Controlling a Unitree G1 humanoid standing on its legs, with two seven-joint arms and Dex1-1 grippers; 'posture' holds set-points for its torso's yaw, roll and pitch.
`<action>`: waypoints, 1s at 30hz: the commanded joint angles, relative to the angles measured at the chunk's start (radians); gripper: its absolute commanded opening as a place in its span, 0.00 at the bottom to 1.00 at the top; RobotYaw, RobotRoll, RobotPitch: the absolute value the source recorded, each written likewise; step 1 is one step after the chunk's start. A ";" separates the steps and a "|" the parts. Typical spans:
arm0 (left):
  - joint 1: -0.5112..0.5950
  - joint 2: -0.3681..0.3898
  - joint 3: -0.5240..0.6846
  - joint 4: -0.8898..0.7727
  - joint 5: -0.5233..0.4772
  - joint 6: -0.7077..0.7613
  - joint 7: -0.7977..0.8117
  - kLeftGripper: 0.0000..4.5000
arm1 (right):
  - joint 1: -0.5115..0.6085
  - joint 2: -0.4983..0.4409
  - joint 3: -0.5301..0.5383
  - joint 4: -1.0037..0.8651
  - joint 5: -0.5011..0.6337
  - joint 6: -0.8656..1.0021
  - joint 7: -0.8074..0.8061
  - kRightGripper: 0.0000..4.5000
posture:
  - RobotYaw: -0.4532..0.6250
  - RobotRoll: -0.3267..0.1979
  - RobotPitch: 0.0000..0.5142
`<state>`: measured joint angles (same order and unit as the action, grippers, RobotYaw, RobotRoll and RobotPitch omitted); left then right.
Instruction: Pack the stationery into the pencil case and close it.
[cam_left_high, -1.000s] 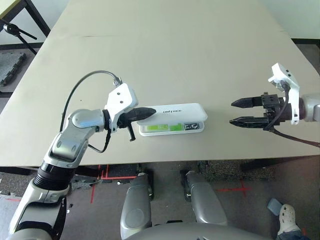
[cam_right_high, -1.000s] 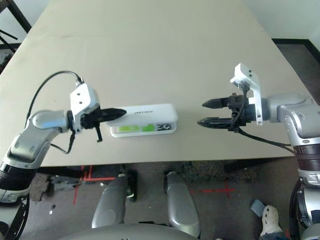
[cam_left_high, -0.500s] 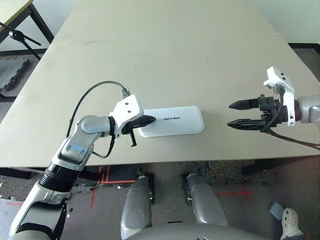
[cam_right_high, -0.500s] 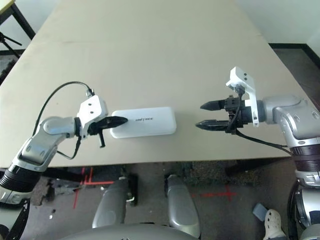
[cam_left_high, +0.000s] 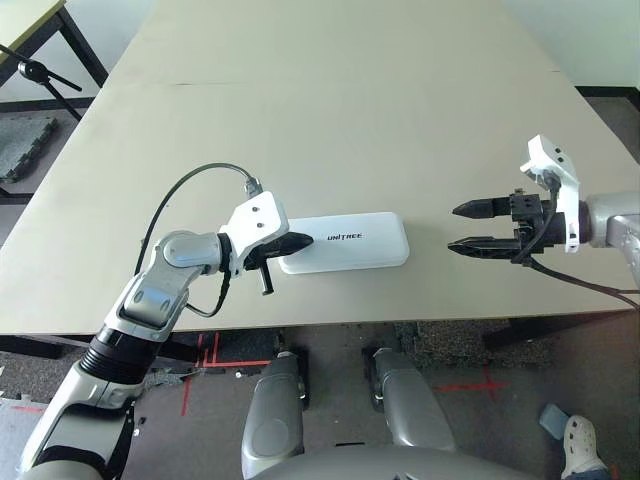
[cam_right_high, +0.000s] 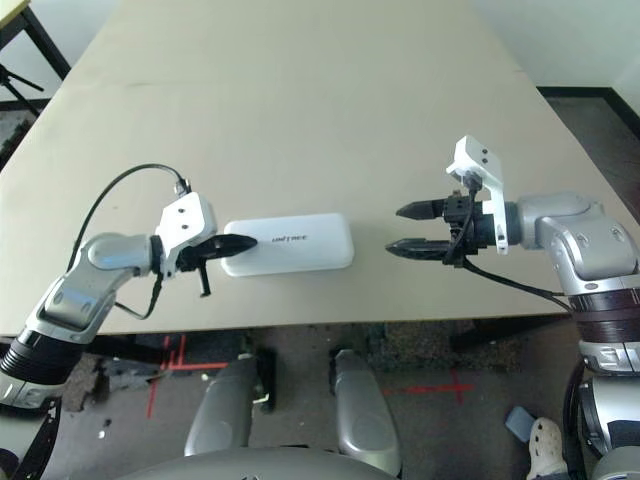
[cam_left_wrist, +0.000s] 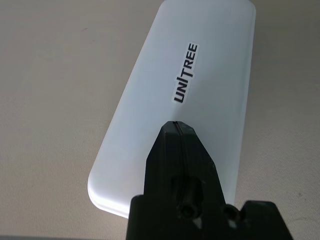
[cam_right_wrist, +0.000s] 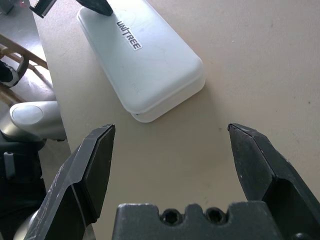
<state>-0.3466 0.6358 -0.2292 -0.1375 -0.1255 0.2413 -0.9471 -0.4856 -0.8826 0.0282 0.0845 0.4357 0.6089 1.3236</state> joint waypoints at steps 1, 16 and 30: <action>0.005 -0.006 -0.029 0.031 0.034 0.006 0.005 0.01 | 0.012 0.003 0.005 0.009 -0.009 -0.010 -0.005 1.00 | 0.36 0.62 0.39; -0.121 -0.140 0.376 0.043 -0.202 0.090 0.261 0.55 | -0.040 0.140 -0.078 0.179 -0.024 -0.155 -0.142 1.00 | 0.38 0.62 0.40; -0.147 -0.196 0.665 0.360 -0.168 -0.085 0.683 1.00 | -0.205 0.343 -0.357 0.651 -0.110 -0.642 -0.761 1.00 | 0.39 0.62 0.42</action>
<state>-0.5002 0.4405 0.4135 0.1853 -0.3084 0.1790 -0.3004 -0.6862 -0.5440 -0.2948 0.6837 0.3475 0.0263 0.6324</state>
